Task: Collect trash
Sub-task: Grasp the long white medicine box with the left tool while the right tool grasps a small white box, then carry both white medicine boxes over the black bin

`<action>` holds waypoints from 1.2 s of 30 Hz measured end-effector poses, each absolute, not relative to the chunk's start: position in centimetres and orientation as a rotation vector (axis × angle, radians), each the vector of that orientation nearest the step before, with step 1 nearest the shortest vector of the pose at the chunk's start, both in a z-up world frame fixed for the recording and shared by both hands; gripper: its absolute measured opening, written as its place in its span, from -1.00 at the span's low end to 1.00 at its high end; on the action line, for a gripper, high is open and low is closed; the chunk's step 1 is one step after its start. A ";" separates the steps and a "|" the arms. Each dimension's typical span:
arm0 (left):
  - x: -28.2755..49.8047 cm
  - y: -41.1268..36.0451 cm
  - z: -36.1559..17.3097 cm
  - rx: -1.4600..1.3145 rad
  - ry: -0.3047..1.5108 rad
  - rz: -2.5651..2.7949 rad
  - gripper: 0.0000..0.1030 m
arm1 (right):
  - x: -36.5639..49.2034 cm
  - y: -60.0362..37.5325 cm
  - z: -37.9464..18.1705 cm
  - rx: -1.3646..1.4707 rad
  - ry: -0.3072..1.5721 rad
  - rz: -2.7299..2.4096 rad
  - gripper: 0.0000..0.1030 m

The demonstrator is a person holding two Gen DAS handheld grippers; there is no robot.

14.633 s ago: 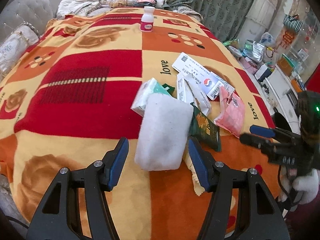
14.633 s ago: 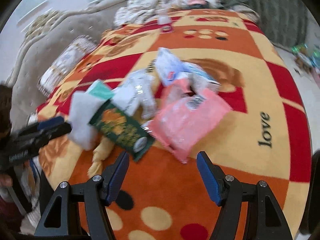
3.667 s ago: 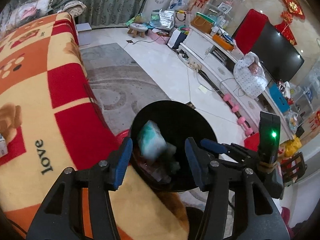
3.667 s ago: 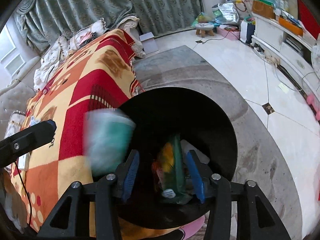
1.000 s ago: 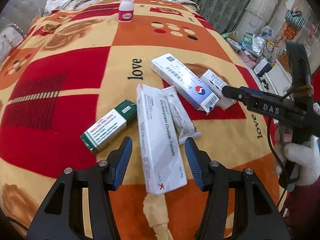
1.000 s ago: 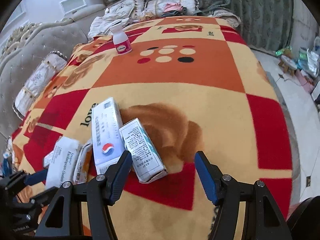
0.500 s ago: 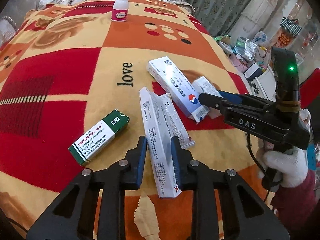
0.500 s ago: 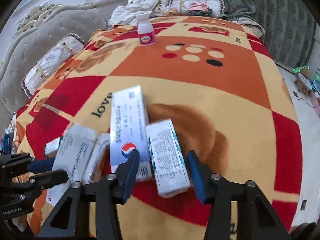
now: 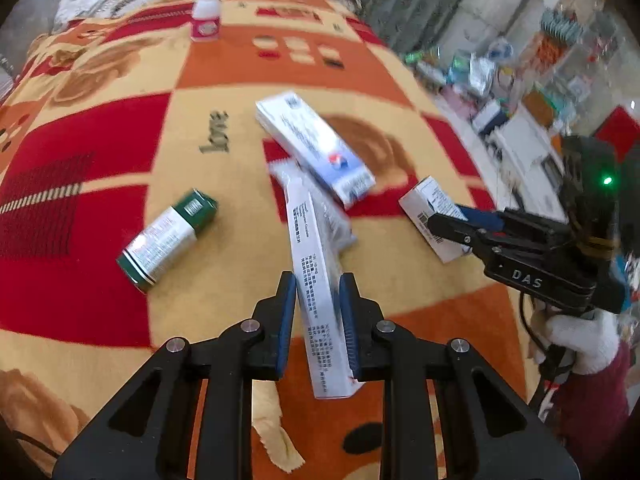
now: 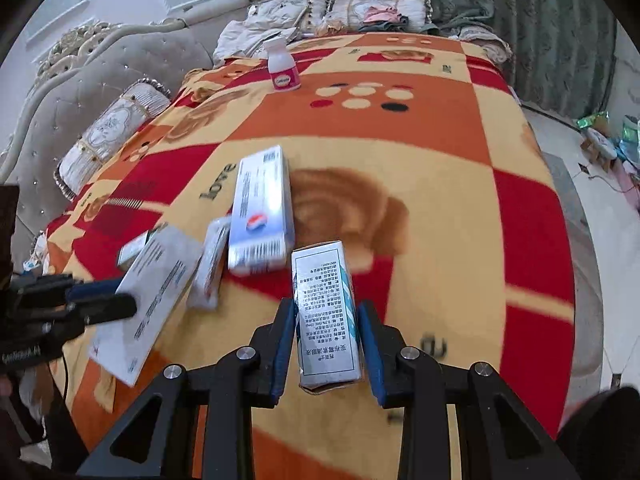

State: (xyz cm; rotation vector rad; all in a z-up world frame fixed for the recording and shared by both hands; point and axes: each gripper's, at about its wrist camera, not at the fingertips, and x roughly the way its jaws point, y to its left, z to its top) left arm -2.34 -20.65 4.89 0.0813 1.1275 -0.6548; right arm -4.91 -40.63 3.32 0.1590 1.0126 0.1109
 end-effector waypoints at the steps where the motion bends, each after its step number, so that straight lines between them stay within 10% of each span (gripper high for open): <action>1: -2.4 -20.9 4.5 0.089 1.133 -0.631 -0.58 | -5.3 -40.5 3.0 0.163 1.028 0.113 -0.40; 36: -7.8 -25.1 8.6 0.129 0.990 -0.717 -0.62 | -12.3 -40.8 5.6 0.195 0.931 0.057 -0.40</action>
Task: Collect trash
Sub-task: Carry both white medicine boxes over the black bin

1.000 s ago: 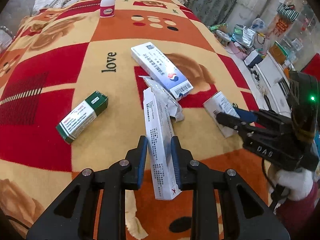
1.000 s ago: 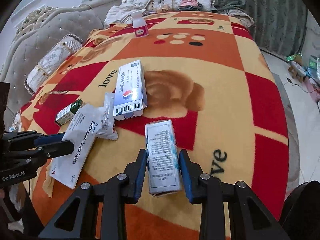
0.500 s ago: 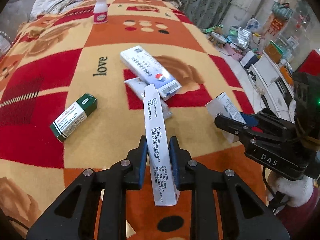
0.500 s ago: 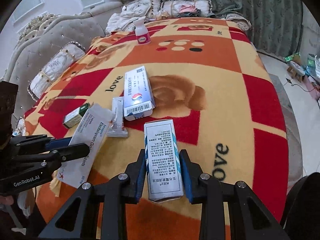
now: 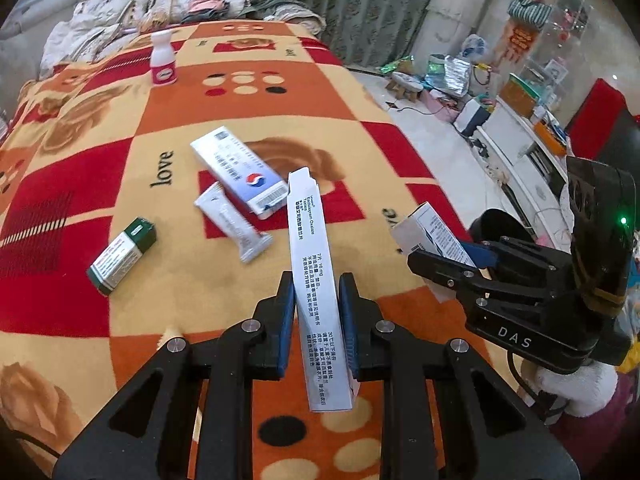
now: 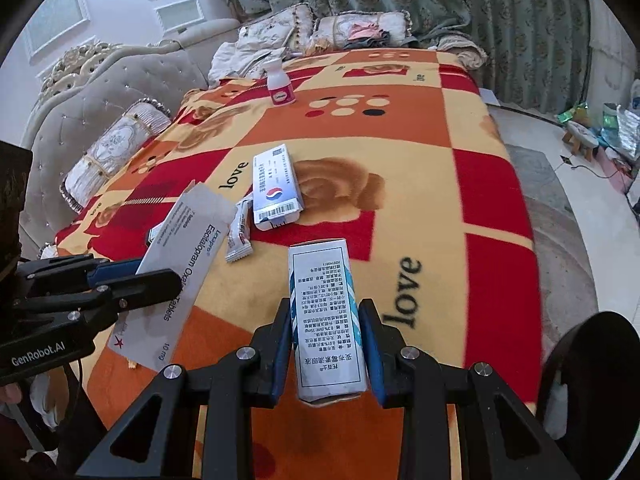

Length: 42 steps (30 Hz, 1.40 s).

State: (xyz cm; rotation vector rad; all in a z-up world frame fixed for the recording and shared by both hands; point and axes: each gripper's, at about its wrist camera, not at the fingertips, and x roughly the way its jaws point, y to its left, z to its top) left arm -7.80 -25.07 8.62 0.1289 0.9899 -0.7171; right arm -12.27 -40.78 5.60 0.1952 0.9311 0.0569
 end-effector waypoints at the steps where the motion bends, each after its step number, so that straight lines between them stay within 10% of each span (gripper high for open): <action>1: -8.0 -25.4 8.8 0.128 0.986 -0.726 -0.63 | -12.7 -41.0 5.8 0.197 0.925 0.051 -0.40; 42: -14.7 -44.9 8.6 0.244 1.017 -1.061 -0.62 | -25.3 -57.0 5.9 0.355 0.890 -0.313 -0.40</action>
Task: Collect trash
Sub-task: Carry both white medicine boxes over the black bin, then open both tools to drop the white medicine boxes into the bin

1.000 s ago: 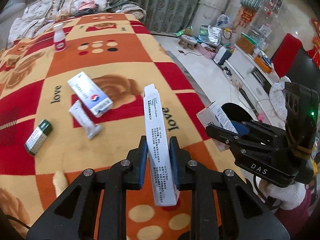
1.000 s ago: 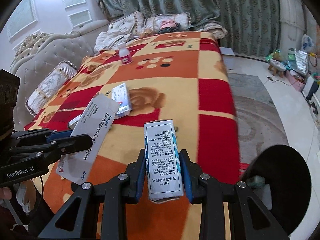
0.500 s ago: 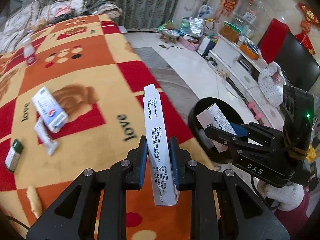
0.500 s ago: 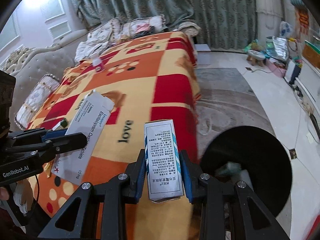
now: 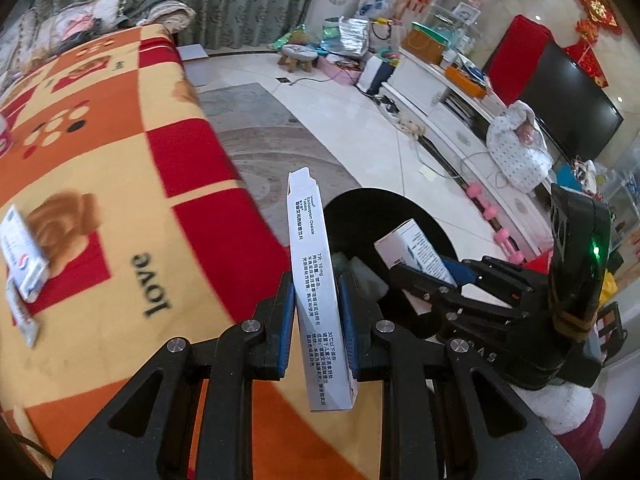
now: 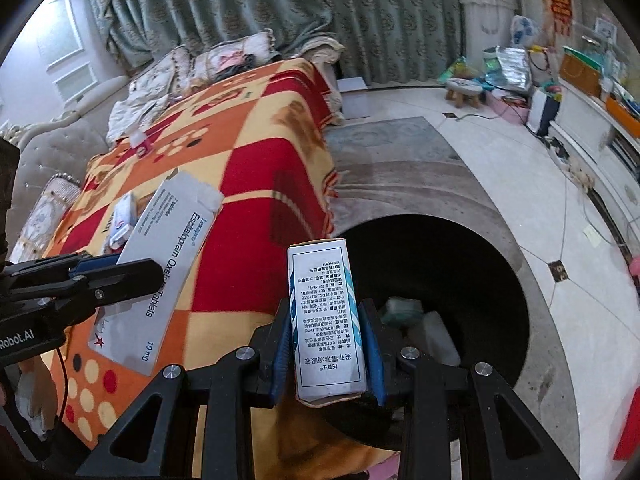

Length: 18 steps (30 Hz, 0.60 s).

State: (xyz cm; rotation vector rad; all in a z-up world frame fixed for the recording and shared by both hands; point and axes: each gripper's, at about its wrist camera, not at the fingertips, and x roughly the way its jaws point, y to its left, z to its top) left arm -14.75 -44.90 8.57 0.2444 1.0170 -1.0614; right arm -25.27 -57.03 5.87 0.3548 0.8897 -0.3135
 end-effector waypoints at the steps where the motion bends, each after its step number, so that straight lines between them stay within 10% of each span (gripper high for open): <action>1: -14.8 -45.4 8.4 0.245 1.019 -1.069 -0.62 | -25.4 -57.3 5.7 0.358 0.892 -0.321 -0.40; 18: -15.1 -49.3 7.0 0.214 1.049 -1.122 -0.62 | -27.1 -60.7 4.4 0.404 0.913 -0.407 -0.40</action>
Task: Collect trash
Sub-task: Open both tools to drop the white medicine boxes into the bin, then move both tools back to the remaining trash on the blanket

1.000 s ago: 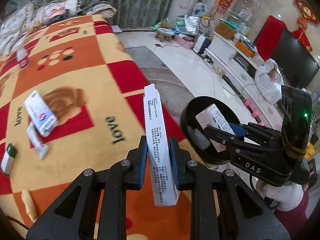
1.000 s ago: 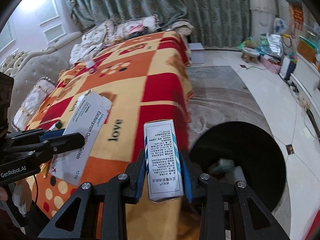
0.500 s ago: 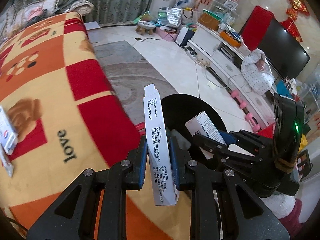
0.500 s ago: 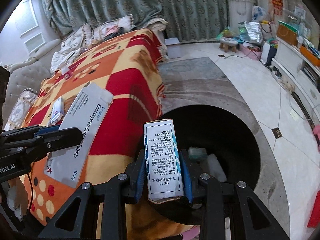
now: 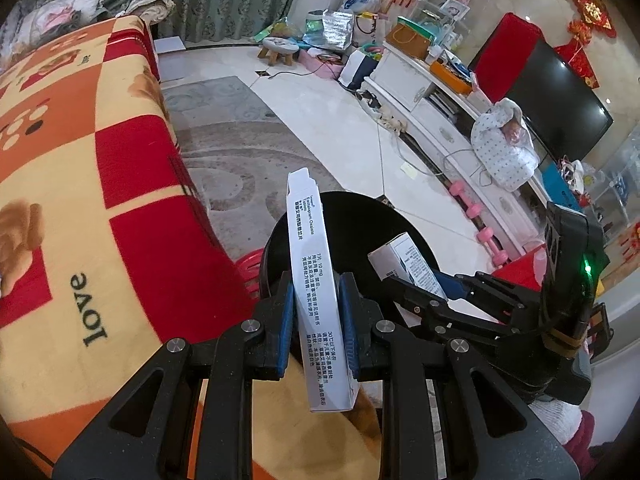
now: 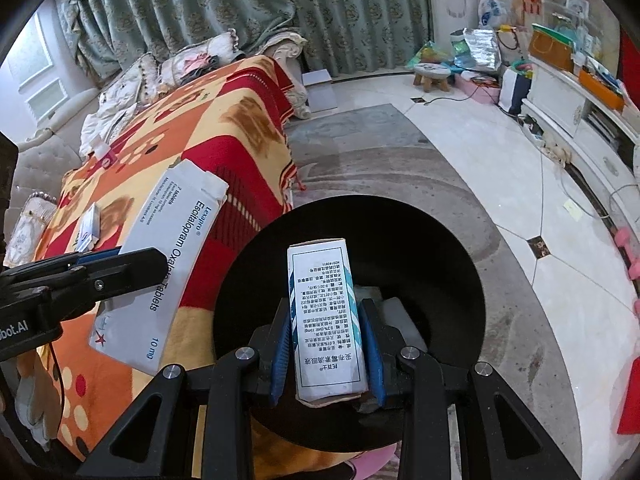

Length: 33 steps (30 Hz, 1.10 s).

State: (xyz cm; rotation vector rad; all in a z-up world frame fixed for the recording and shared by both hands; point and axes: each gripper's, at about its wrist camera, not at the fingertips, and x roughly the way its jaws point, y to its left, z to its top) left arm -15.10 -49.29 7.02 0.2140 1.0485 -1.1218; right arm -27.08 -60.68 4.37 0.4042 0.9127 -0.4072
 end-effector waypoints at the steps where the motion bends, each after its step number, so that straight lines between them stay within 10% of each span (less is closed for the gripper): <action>1: -15.1 -49.3 7.0 0.209 1.049 -1.123 -0.62 | -27.2 -60.8 4.3 0.406 0.914 -0.411 -0.40; 7: -14.9 -49.3 6.8 0.190 1.050 -1.139 -0.57 | -27.5 -61.6 4.2 0.433 0.920 -0.439 -0.21; 11: -15.0 -48.9 7.0 0.190 1.045 -1.139 -0.17 | -27.5 -61.8 4.2 0.443 0.917 -0.448 -0.17; 33: -13.4 -39.9 7.7 0.237 1.016 -0.931 -0.15 | -23.8 -56.5 4.5 0.383 0.948 -0.333 -0.13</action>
